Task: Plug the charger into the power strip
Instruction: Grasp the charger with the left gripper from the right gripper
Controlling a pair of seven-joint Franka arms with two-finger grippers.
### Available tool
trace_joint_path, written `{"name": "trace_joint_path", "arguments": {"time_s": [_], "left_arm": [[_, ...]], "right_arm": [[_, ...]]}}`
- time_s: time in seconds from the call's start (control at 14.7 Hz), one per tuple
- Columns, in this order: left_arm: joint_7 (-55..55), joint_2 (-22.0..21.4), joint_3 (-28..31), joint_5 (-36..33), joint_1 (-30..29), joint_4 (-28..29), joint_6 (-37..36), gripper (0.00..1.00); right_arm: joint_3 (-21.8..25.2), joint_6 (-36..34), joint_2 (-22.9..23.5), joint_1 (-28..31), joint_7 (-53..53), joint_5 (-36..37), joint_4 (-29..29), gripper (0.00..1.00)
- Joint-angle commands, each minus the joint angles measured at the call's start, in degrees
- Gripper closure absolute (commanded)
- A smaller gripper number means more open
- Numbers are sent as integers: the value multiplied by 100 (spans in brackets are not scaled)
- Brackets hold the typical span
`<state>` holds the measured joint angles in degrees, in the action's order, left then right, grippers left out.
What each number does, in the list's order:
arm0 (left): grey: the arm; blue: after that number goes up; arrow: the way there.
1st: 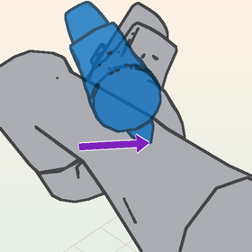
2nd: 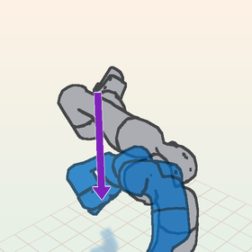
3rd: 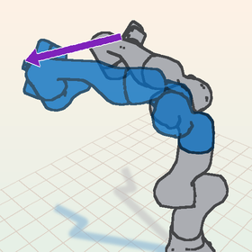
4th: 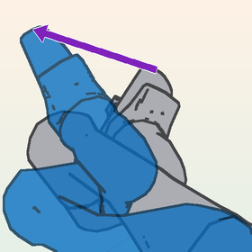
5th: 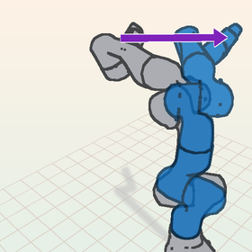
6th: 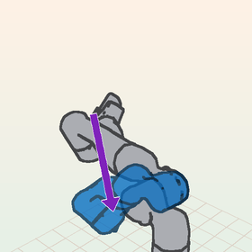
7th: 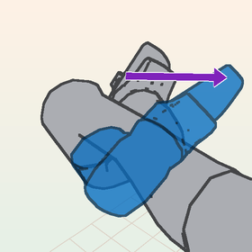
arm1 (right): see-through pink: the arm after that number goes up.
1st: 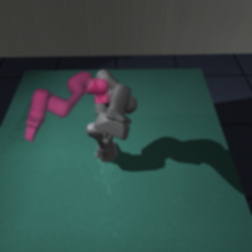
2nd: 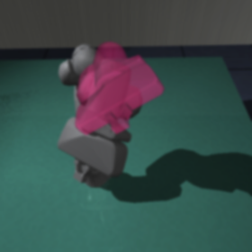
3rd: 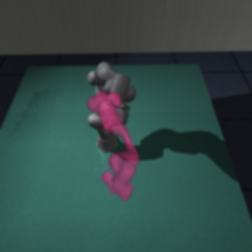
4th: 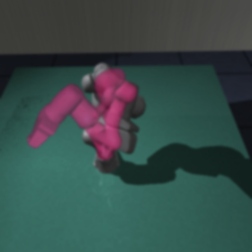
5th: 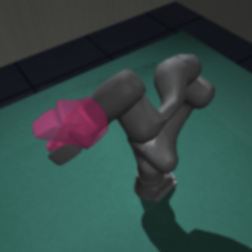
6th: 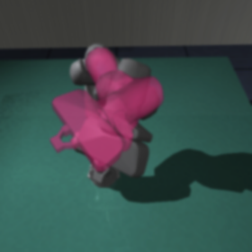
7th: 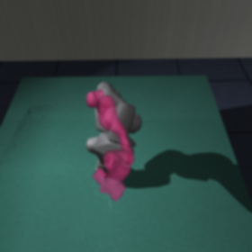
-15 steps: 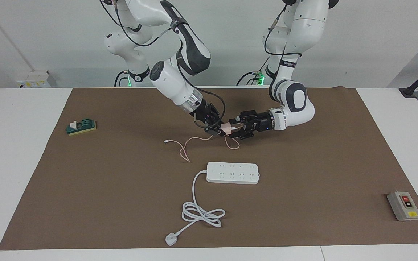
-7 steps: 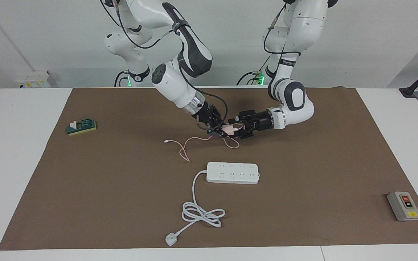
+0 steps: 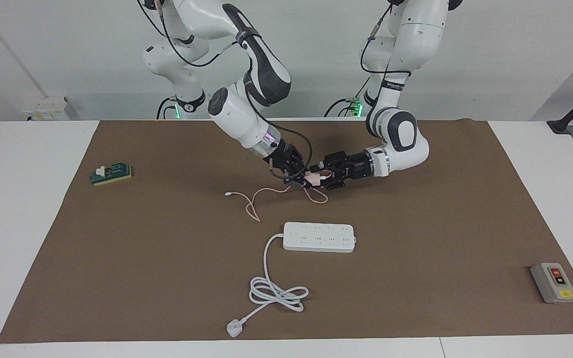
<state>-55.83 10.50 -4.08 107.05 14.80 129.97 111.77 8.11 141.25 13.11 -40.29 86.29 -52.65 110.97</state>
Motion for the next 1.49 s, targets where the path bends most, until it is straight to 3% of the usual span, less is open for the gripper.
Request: {"name": "trace_joint_path", "arguments": {"time_s": [0.0,0.14,0.41,0.61,0.95,1.43], "left_arm": [[-95,-154,65,132,163,90,196,32],[-121,-154,65,132,163,99,204,40],[-121,-163,65,132,198,90,327,46],[-130,-163,65,132,198,99,327,60],[-157,-163,65,132,207,99,336,98],[97,-250,74,132,-117,90,187,100]], "right_arm": [[-11,-71,52,13,-33,-43,-111,100],[-11,-71,60,13,-33,-43,-111,100],[-11,-62,69,13,-33,-43,-102,100],[-11,-62,69,4,-33,-52,-102,100],[-11,-62,69,4,-33,-43,-85,100],[-11,-71,61,30,-33,-52,-67,100]]}}
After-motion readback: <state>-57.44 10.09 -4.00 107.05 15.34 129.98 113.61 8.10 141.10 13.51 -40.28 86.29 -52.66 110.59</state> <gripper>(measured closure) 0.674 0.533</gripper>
